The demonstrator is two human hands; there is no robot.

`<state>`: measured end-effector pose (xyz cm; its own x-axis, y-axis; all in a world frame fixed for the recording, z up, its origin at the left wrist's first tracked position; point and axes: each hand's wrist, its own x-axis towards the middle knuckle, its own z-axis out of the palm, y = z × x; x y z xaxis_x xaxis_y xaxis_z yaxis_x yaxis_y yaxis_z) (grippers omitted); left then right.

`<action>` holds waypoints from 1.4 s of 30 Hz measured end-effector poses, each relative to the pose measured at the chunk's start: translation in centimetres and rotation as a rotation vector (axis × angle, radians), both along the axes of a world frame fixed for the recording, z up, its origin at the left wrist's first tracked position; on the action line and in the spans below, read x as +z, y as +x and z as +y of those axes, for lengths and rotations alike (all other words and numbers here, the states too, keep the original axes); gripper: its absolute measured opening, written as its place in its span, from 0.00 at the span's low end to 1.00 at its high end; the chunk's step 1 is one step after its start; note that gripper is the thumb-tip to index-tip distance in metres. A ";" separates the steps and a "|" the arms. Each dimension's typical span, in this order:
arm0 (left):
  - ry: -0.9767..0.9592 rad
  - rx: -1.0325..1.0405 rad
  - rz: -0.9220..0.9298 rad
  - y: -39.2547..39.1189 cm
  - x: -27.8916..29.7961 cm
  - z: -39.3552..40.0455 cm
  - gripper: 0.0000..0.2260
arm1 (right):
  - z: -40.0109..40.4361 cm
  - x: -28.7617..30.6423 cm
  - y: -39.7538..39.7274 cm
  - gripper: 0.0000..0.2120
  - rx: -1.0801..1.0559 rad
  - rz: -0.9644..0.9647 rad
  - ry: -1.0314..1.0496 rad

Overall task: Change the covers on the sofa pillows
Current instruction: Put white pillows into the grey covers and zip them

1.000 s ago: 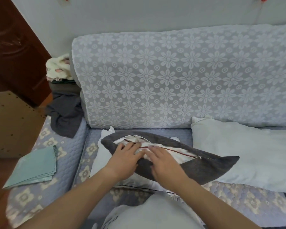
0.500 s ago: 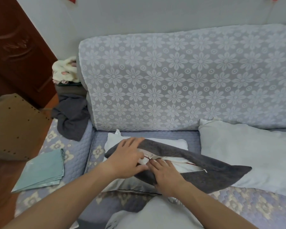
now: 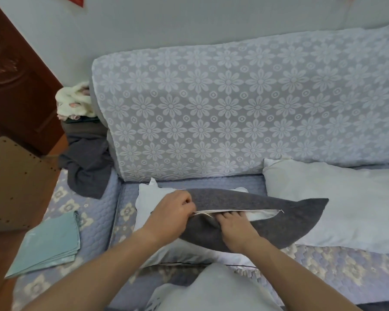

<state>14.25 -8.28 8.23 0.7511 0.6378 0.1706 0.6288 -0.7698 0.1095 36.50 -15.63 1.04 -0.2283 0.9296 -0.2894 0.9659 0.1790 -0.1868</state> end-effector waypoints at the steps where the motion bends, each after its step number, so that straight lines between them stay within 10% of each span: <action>1: -0.006 0.015 0.061 0.4 -0.9 -0.6 0.03 | 0.2 0.3 0.1 0.23 -0.011 0.007 0.006; 8: -0.086 0.028 0.287 2.0 0.3 -0.3 0.28 | -1.5 2.4 3.0 0.28 -0.035 0.316 0.185; 14: -0.012 -0.048 0.338 -1.5 -1.4 -0.1 0.18 | -4.2 1.5 13.8 0.24 -0.569 0.188 0.445; 19: 0.133 -0.058 0.110 -2.7 -1.7 0.2 0.12 | -4.8 -0.4 17.2 0.13 -0.439 0.023 0.347; 32: 0.067 0.337 -0.160 -7.2 6.9 6.6 0.13 | 0.5 11.3 12.8 0.05 -0.410 0.466 0.647; 39: 0.120 0.775 0.172 -7.4 7.9 6.7 0.05 | 2.5 9.7 6.5 0.10 -0.359 0.534 0.202; 42: -0.092 0.581 0.050 -0.5 3.7 1.0 0.06 | 2.6 5.4 3.9 0.11 -0.494 0.625 0.065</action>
